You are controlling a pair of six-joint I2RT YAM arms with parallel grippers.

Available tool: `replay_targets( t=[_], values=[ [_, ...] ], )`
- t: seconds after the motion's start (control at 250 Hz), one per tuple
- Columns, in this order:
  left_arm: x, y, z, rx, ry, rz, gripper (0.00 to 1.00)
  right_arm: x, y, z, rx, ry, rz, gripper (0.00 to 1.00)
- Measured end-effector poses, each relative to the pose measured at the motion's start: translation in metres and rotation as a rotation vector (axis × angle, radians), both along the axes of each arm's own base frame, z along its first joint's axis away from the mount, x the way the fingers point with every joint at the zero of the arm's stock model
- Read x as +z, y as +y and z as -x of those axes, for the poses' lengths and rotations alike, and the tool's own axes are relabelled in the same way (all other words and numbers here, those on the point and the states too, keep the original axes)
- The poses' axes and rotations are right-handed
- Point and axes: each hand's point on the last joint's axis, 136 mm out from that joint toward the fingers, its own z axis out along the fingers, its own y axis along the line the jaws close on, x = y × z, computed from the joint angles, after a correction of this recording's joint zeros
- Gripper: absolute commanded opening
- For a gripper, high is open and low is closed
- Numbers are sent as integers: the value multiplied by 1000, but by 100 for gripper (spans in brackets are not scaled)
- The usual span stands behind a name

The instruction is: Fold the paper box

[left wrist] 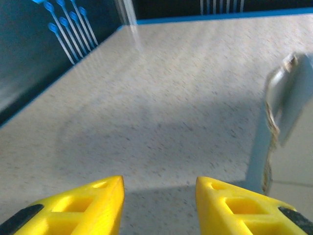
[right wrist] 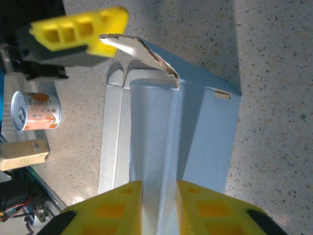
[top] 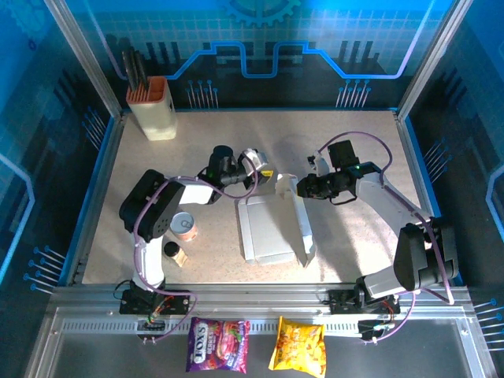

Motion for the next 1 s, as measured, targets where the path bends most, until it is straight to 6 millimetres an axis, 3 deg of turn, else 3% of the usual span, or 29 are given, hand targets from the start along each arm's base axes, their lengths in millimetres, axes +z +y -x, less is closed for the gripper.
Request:
replay_targets(
  t=[0.4,0.999],
  values=[
    [-1,-33,16,-155,-91,-80,44,0,-1,0,-2,1,0,23],
    [-10,-51,46,-295,-55,-100,39,-1,-1,-1,-1,1,1,23]
  ],
)
